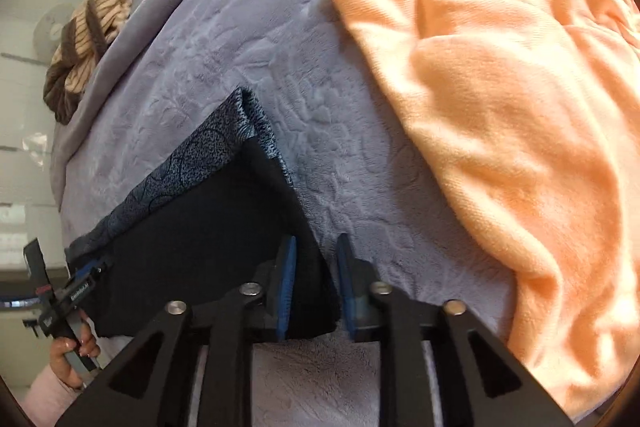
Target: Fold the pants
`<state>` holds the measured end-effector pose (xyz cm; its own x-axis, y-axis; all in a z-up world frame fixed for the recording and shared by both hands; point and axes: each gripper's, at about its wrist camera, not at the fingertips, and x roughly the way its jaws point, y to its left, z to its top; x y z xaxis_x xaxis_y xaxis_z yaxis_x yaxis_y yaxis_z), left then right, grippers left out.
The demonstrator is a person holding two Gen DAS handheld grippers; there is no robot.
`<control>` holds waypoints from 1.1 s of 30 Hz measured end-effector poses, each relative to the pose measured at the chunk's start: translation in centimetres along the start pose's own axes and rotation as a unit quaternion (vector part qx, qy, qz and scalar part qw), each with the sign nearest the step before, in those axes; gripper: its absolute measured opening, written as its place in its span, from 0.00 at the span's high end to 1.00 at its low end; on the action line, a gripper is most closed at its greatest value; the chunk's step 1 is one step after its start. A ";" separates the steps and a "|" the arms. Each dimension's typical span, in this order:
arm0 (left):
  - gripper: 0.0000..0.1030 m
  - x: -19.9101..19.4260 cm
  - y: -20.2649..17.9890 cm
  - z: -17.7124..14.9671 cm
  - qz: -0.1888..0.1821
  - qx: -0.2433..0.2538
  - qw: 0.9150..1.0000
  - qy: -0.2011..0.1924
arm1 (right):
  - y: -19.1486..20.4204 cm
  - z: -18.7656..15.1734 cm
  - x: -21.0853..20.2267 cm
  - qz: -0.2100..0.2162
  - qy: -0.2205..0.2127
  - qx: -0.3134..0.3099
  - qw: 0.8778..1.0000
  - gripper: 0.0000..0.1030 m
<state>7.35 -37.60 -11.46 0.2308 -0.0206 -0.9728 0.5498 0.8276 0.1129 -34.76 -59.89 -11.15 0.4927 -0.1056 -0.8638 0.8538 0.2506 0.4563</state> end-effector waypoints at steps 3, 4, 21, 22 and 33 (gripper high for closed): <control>0.24 -1.6 1.2 0.5 -0.018 -0.016 1.000 -0.013 | 1.2 -0.7 -2.8 -0.005 -0.055 -0.021 0.998 0.62; 0.24 -2.1 1.5 1.0 -0.017 -0.016 0.999 -0.024 | 1.9 -0.6 -3.3 0.004 -0.069 -0.038 0.997 0.62; 0.23 -3.4 9.9 1.3 0.051 -0.054 0.997 -0.010 | 4.6 1.1 -0.9 0.078 -0.024 -0.067 0.994 0.62; 0.23 -3.8 11.6 0.3 0.055 -0.068 0.996 -0.005 | 4.8 0.3 -1.3 0.104 -0.017 -0.062 0.993 0.62; 0.23 -3.1 20.9 -10.6 -0.018 -0.120 0.990 0.067 | 18.9 -15.3 6.7 0.273 0.140 -0.050 0.950 0.61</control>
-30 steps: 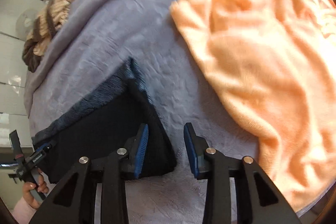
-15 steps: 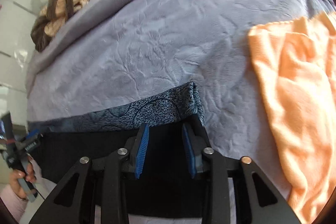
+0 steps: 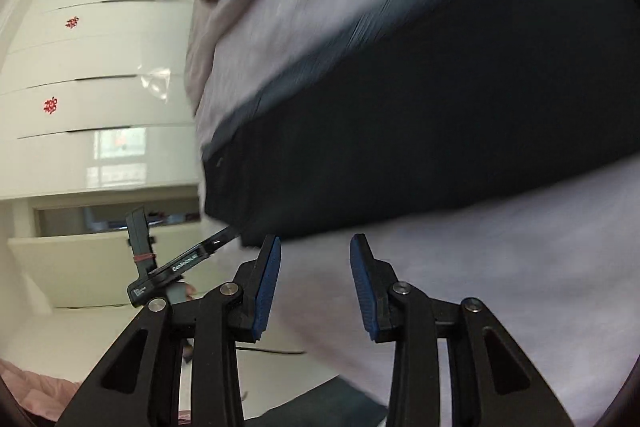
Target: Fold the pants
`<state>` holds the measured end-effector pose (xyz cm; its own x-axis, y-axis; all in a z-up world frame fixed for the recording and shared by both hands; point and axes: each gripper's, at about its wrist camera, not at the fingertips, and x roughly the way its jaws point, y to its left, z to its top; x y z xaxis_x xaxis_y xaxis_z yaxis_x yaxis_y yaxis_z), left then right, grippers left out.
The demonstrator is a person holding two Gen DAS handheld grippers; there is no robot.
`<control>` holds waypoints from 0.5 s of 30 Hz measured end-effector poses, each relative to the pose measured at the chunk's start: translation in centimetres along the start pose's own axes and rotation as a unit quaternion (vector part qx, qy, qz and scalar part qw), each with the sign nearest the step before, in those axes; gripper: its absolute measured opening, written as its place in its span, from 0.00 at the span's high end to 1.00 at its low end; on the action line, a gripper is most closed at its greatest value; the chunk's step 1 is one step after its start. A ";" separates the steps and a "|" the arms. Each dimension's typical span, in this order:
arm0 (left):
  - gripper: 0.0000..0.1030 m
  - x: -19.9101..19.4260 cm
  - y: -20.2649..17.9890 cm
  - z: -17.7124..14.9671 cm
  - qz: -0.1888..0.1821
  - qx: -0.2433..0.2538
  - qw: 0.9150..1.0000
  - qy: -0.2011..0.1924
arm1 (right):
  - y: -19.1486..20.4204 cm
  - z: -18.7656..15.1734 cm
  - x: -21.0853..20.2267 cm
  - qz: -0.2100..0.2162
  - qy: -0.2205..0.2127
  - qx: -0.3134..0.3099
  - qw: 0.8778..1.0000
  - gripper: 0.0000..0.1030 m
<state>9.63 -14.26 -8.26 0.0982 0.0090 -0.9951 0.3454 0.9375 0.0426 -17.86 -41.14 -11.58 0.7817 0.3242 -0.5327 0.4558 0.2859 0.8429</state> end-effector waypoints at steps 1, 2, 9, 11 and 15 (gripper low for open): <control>0.23 0.7 0.8 -0.3 -0.017 -0.005 1.000 0.013 | 0.6 -0.8 2.1 0.014 0.007 0.012 1.000 0.61; 0.23 1.3 1.4 -0.4 -0.032 -0.009 0.999 0.024 | 1.0 -1.3 4.0 0.025 0.011 0.024 0.999 0.61; 0.23 4.7 6.8 0.1 -0.170 -0.066 0.982 0.057 | 1.8 -3.4 12.4 0.034 0.003 0.098 0.995 0.51; 0.23 5.4 7.6 0.9 -0.207 -0.087 0.972 0.062 | 1.5 -3.5 12.9 0.031 -0.005 0.107 0.994 0.46; 0.23 6.5 8.1 1.7 -0.243 -0.111 0.962 0.063 | 1.0 -3.6 12.6 0.047 -0.033 0.121 0.991 0.45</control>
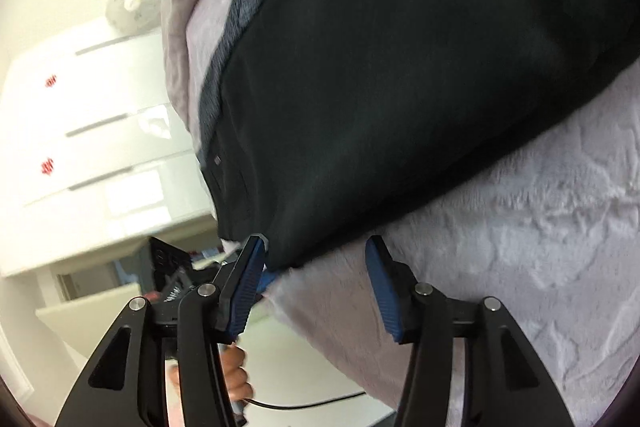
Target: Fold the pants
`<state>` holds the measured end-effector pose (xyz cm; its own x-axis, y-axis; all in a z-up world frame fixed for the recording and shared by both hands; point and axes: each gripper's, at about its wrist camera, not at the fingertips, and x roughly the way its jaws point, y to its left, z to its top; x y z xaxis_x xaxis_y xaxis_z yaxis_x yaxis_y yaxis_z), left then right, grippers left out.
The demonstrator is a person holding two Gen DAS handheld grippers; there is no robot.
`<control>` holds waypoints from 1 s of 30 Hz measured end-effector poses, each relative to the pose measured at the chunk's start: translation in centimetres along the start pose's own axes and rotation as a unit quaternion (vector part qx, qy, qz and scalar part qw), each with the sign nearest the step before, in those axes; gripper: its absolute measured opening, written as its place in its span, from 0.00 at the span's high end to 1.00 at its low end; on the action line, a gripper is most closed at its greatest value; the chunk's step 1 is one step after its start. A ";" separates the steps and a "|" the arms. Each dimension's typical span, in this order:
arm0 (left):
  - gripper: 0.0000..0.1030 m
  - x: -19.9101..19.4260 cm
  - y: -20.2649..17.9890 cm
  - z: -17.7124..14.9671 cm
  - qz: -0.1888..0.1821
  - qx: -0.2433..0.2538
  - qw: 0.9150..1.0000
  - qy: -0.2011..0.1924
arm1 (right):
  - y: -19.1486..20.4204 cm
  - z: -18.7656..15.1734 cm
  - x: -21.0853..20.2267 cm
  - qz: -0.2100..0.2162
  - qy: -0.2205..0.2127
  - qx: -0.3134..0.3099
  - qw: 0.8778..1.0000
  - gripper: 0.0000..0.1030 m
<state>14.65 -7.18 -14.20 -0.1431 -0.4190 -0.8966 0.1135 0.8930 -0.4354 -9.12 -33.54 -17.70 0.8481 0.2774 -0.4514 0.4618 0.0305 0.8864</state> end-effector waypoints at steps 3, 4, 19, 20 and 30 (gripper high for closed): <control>0.23 0.9 -0.3 -0.6 -0.002 -0.001 1.000 0.002 | -0.9 0.5 -0.2 0.010 -0.015 0.029 0.999 0.45; 0.23 1.1 -0.5 -0.4 -0.001 -0.001 1.000 0.000 | -1.3 0.7 0.0 0.013 -0.019 0.041 0.999 0.46; 0.59 0.7 -2.8 -4.8 0.016 0.065 0.997 -0.045 | 0.6 0.5 1.0 -0.072 -0.009 -0.022 0.997 0.82; 0.53 0.2 -2.7 -4.9 0.021 0.065 0.997 -0.046 | 0.6 0.4 0.6 -0.074 -0.006 -0.018 0.997 0.77; 0.41 -3.5 -6.8 -5.0 0.125 0.150 0.976 -0.101 | 8.2 -0.8 -2.9 -0.176 -0.010 -0.202 0.963 0.73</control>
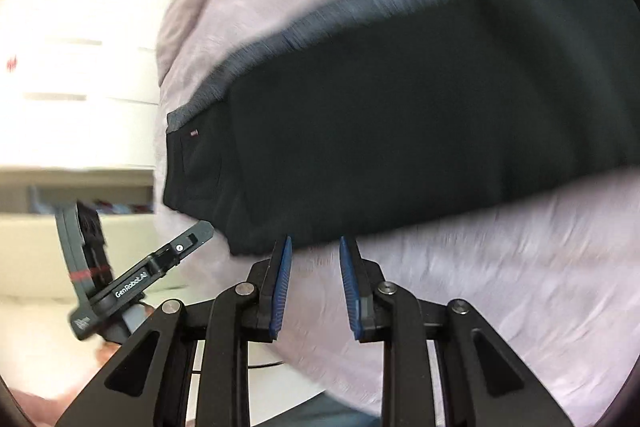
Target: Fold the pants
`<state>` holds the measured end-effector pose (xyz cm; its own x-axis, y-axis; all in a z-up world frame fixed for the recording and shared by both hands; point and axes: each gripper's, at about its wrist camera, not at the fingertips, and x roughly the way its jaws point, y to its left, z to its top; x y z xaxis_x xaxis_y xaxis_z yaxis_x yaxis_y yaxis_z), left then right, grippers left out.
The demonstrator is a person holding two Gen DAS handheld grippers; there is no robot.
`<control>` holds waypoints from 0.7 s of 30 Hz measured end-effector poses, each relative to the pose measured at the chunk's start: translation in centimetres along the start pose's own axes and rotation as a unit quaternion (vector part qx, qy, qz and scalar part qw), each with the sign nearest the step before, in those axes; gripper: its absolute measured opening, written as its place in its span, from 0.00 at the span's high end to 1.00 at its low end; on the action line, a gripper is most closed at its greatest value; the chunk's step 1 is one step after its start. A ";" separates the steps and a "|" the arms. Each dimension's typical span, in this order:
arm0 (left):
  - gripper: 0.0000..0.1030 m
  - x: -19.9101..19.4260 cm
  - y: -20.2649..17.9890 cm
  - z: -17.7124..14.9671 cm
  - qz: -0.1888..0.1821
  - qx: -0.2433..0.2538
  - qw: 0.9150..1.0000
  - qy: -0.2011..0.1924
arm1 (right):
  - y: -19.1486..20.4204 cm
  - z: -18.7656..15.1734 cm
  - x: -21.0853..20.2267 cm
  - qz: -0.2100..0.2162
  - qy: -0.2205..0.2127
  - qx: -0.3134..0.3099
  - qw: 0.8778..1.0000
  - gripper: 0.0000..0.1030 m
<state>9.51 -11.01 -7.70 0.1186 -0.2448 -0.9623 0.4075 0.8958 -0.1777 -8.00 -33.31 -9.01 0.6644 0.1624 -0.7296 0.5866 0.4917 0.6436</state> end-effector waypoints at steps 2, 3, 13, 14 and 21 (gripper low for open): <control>0.41 1.6 -1.2 0.7 0.031 0.027 0.999 0.001 | 1.0 1.4 0.1 -0.031 -0.013 -0.028 0.999 0.73; 0.41 2.4 -1.5 0.9 0.047 0.042 0.998 0.003 | 1.0 2.0 0.9 -0.053 -0.006 -0.035 0.998 0.73; 0.37 2.3 -0.3 1.2 0.094 0.076 0.993 0.014 | 1.4 3.1 0.5 -0.077 0.067 -0.057 0.993 0.73; 0.37 1.3 0.1 1.7 0.091 0.071 0.993 0.003 | 2.1 3.5 0.0 -0.072 0.064 -0.068 0.993 0.73; 0.37 -2.8 4.3 9.1 0.120 0.044 0.989 -0.079 | 12.0 10.6 1.5 -0.036 0.056 -0.197 0.978 0.73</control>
<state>19.14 -9.83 -3.93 0.3579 -0.0900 -0.9294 0.4271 0.9009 0.0772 4.98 -36.23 0.06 0.5598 0.1976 -0.8047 0.3904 0.7937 0.4665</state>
